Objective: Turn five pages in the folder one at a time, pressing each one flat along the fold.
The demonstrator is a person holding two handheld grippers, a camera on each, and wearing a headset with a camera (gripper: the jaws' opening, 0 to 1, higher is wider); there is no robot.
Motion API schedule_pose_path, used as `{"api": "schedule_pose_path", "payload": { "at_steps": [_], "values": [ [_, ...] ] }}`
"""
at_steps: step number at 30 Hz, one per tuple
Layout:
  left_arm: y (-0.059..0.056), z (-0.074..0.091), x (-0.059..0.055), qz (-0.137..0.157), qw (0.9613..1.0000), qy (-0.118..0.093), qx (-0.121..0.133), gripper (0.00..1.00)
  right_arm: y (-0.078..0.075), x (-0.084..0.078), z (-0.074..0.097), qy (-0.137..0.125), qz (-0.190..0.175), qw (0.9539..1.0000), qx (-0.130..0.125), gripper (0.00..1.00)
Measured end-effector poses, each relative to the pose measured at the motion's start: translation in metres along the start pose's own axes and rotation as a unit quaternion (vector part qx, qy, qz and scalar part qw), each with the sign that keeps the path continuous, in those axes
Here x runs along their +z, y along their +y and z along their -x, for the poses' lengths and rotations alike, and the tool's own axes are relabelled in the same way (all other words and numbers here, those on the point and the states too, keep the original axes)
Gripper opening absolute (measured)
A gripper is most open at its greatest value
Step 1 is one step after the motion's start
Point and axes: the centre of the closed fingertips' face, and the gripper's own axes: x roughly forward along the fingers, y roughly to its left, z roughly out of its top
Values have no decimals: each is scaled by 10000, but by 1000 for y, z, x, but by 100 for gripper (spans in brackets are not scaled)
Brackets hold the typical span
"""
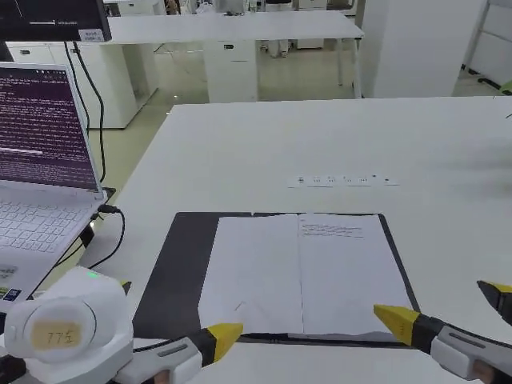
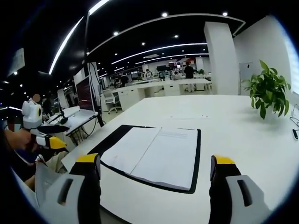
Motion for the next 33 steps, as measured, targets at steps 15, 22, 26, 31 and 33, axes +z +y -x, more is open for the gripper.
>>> {"api": "schedule_pose_path", "payload": {
  "at_steps": [15,22,26,31,33],
  "values": [
    [-26,-41,-9,-54,9982,411,-439,93,-13,-10,12,-56,-318,9994,-129,94],
    [-47,-61,-10,-160,9961,485,-726,88,-13,-9,17,-174,-460,9986,-198,93],
    [-56,-72,-14,-247,9945,559,-856,88,-11,-10,19,-194,-486,9984,-191,93],
    [-64,-86,-16,-324,9928,613,-981,86,-9,-11,21,-226,-557,9979,-225,91],
    [-70,-93,-16,-341,9919,623,-1051,83,-8,-11,23,-229,-569,9978,-236,90]
  ]
}}
